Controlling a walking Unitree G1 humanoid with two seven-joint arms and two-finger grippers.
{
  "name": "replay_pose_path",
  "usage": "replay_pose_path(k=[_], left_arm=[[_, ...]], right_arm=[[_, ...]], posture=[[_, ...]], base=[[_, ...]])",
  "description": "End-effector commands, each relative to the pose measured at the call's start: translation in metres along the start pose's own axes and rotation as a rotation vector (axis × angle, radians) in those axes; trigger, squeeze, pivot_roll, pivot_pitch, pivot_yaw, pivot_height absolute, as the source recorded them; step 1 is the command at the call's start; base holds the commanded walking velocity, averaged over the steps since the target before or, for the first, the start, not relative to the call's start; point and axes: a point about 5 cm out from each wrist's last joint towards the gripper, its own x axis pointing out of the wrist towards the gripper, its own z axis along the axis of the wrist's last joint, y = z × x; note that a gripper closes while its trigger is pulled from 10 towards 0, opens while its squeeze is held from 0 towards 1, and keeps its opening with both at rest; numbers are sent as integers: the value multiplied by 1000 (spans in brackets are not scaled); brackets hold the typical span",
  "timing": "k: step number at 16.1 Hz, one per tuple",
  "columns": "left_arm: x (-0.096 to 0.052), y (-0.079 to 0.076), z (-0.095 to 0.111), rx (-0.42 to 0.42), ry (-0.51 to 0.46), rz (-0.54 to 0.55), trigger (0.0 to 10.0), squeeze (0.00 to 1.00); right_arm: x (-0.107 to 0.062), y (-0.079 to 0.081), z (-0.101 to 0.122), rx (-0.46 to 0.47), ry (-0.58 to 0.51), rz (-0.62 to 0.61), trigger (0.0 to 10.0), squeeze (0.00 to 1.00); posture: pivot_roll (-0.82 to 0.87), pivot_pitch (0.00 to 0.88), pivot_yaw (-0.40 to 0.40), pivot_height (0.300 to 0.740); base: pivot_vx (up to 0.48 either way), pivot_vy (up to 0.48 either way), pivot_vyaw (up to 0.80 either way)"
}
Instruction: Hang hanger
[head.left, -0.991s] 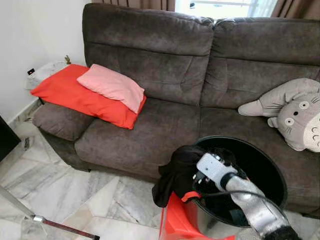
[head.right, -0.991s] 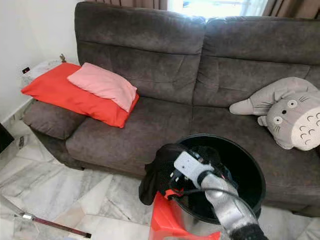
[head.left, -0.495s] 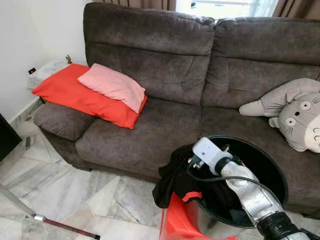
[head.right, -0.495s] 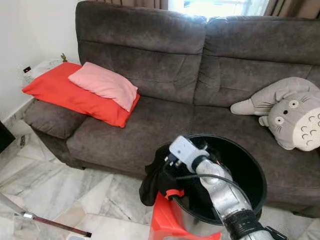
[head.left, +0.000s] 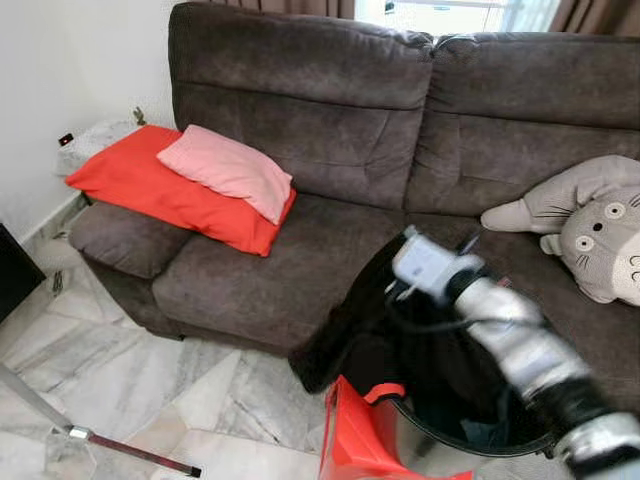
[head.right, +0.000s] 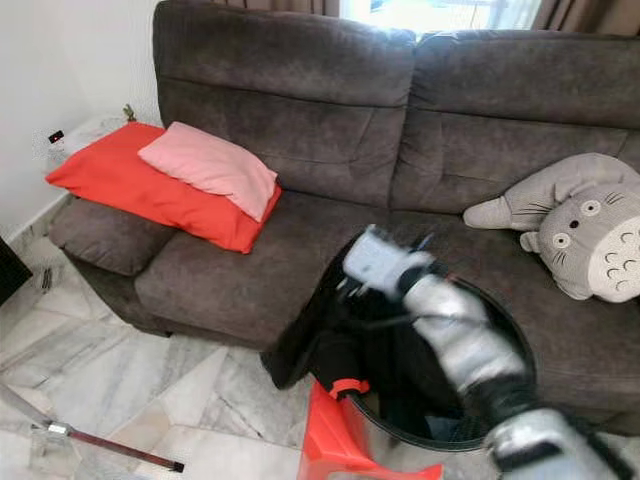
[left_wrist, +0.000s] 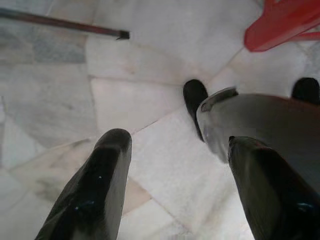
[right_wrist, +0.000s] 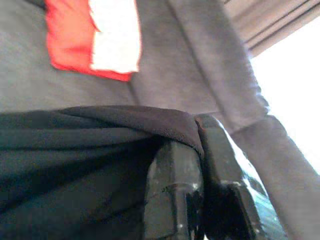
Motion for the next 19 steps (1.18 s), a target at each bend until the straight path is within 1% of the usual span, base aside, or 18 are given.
replay_pose_path(k=[1,2,3,4,5,6,7,8,9,10,12,13,14,15,16,17,18,19], left_arm=[[-1,1,-8,1,21,-5,10000,0],[-2,1,-9,1,23,-4,10000,0],[-2,2,-10,1,26,-3,10000,0],[-2,2,-11,3,26,-3,10000,0],[-2,1,-11,6,27,-4,10000,0],[-2,0,-11,8,26,-5,10000,0],[-1,-3,-10,10,25,-7,10000,0],[0,-10,-8,13,20,-14,10000,0],[2,-18,-5,14,11,-22,10000,0],[2,-21,-3,14,8,-25,10000,0],[3,-22,-1,14,3,-22,10000,0],[2,-20,-1,12,1,-18,10000,0],[2,-19,-2,11,1,-19,10000,0],[2,-20,-2,11,1,-23,10000,0],[2,-19,-2,3,-3,-22,10000,0],[2,-19,-2,3,-4,-22,10000,0],[2,-19,-3,4,-3,-23,10000,0],[2,-18,-3,5,-3,-23,10000,0]], right_arm=[[1,-17,0,-30,1,-61,0,0],[1,-22,-2,-40,6,-75,0,0],[-1,-39,-7,-104,16,-116,0,0],[-2,-42,-8,-111,18,-125,0,0],[-2,-55,-9,-142,10,-163,0,0],[-1,-61,-6,-155,-15,-178,0,0],[1,-64,4,-137,-69,-189,0,0],[4,-66,17,-88,-148,-212,0,0],[6,-64,27,-74,-210,-219,0,0],[8,-62,33,-76,-252,-223,0,0],[12,-55,40,-92,-296,-196,0,0],[17,-44,44,-43,-317,-144,0,0],[20,-37,43,-33,-303,-115,0,0],[21,-30,40,-48,-283,-103,0,0],[21,-28,31,-45,-242,-114,0,0],[20,-31,18,-39,-165,-142,0,0],[18,-38,1,-79,-39,-186,0,0],[12,-49,-15,-73,66,-252,0,0]], posture=[[-106,60,37,740],[-107,60,39,740],[-107,60,43,740],[-107,60,43,740],[-109,60,45,740],[-113,60,46,740],[-113,59,46,740],[-110,61,48,740],[-105,60,50,740],[-100,61,50,740],[-97,59,49,740],[-93,58,46,740],[-91,59,47,740],[-79,58,47,740],[-79,58,47,740],[-75,58,46,740],[-76,60,47,740],[-76,61,47,740]], base=[[0,0,0],[0,0,0],[0,0,0],[0,0,0],[0,0,0],[0,0,0],[0,0,0],[0,0,0],[0,0,0],[0,0,0],[0,0,0],[0,0,0],[0,0,0],[0,0,0],[0,0,0],[0,0,0],[0,0,0],[0,0,0]])
